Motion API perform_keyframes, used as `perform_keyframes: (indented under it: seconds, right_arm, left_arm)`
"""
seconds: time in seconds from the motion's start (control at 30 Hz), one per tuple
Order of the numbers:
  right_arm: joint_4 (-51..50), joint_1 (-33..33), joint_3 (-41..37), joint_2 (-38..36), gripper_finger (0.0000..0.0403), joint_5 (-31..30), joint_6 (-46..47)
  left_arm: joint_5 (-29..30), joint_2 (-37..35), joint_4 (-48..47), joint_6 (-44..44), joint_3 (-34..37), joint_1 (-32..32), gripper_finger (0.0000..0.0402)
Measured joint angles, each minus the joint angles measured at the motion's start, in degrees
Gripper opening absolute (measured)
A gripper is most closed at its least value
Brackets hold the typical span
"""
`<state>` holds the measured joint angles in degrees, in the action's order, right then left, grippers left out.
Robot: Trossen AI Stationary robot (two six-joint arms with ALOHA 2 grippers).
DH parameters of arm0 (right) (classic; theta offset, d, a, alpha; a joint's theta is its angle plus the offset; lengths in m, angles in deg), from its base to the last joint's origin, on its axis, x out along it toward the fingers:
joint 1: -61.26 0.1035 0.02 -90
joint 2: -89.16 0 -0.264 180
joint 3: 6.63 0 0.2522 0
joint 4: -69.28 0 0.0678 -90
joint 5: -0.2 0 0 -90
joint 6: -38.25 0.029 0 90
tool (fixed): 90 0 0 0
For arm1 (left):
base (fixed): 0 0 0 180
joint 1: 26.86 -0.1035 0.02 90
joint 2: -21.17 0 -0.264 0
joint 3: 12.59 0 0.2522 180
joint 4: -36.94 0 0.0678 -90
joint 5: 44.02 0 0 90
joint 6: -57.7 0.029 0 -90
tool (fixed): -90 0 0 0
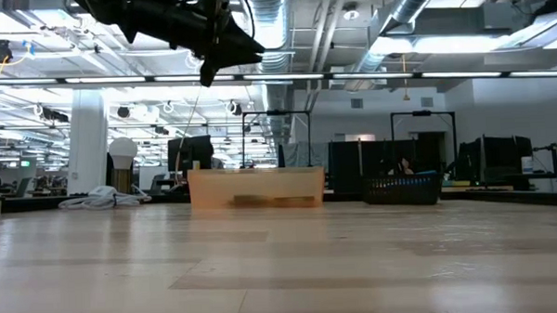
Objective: Pick & Place School Supplies
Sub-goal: Put the orange eraser into the bottom black bin, then return to Home Position
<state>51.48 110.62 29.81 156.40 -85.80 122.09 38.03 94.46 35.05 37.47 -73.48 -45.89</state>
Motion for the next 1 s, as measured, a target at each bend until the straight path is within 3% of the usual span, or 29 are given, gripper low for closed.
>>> perform_keyframes:
  seconds: [0.17, 0.43, 0.67, 0.8, 0.93, 1.0]
  right_arm:
    - [1.38, 0.0, 0.0, -2.98, 0.0243, 0.54, 4.1]
    - [4.54, -1.9, 0.35, -14.73, 0.0244, 0.48, 1.58]
    - [4.73, -11.05, 4.58, -27.55, 0.0244, -4.01, -18.54]
    - [4.43, -14.86, 5.01, -33.77, 0.0244, -3.05, -37.64]
    - [5.36, -16.74, 4.79, -36.9, 0.0244, -11.24, -40.33]
    - [10.98, -16.99, 4.97, -38.92, 0.0244, -12.02, -48.65]
  left_arm:
    - [1.16, -2.98, -0.13, -0.71, 0.02, 0.0, 0.0078]
    - [2.88, -11.97, 1.43, -3.65, 0.04, -0.22, 0.0078]
    - [4.93, -23.46, 1.86, -5.73, 0.02, -1.75, 0.0078]
    - [4.94, -29.83, 1.09, -2.5, 0.02, -1.75, 0.0078]
    - [4.69, -34.48, 0.08, -0.15, 0.02, -1.08, 0.0078]
    - [4.51, -35.91, -0.2, -2.93, 0.02, -0.24, 0.0078]
